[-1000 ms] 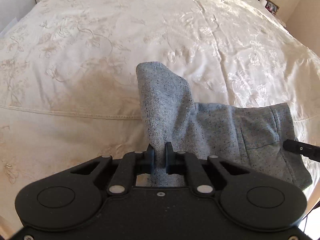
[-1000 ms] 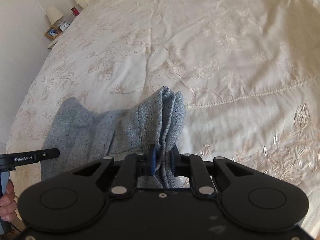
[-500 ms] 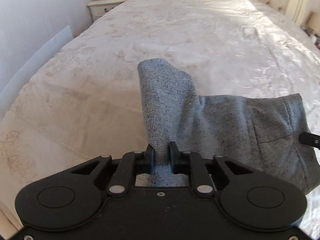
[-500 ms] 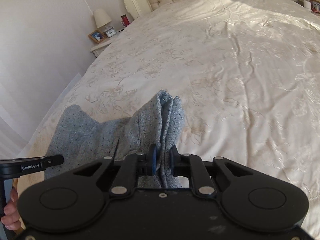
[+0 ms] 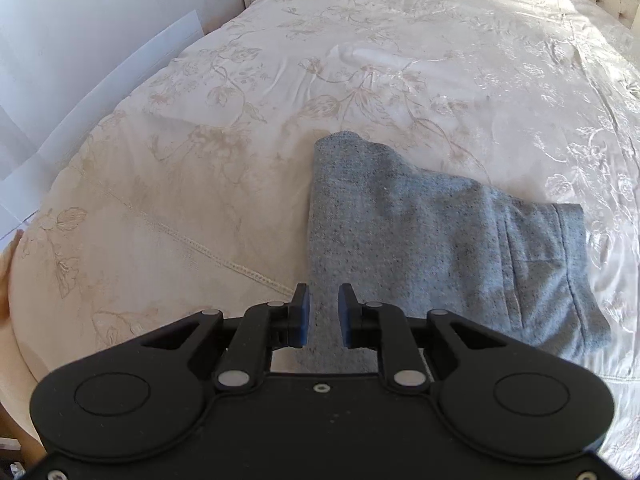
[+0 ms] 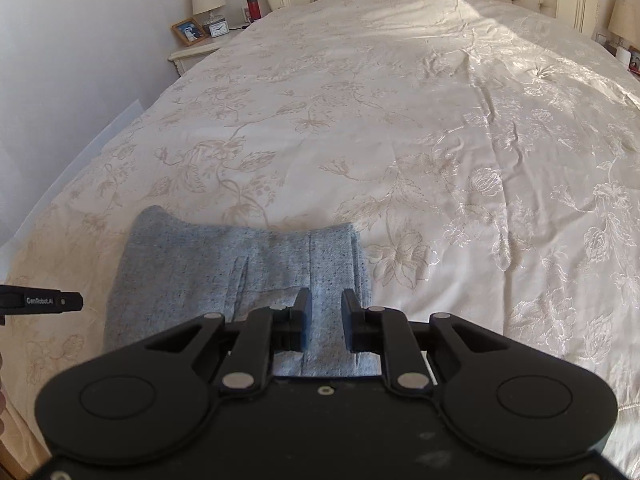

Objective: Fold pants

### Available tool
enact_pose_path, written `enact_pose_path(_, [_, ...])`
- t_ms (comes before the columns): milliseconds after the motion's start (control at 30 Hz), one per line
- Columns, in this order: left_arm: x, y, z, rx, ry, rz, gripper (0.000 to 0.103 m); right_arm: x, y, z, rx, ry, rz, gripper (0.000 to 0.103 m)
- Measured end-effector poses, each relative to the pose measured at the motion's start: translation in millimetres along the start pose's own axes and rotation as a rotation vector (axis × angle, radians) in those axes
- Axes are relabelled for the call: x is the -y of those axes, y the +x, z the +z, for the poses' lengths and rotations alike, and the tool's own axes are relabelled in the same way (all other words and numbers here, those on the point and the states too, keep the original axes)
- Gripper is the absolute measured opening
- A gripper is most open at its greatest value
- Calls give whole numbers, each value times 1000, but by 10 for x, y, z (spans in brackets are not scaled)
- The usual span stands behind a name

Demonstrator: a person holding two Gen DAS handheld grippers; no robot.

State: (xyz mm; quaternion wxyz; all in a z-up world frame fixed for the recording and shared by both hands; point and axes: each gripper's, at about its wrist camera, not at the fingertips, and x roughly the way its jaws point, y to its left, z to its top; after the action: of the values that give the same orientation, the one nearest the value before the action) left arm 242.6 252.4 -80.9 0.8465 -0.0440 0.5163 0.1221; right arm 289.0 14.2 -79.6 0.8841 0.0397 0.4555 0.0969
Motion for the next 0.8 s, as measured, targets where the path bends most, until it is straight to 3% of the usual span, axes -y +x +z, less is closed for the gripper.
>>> enact_pose_path(400, [327, -723, -460, 27, 23, -45, 26, -265, -901, -405, 64, -34, 33, 20])
enact_pose_path(467, [347, -824, -537, 30, 16, -47, 30, -292, -1020, -448, 75, -39, 25, 20])
enact_pose_path(533, [367, -909, -610, 39, 16, -36, 40, -318, -1135, -495, 89, -49, 19, 21])
enact_pose_path(800, [383, -1138, -805, 64, 17, -19, 40, -370, -1467, -650, 122, -77, 17, 22])
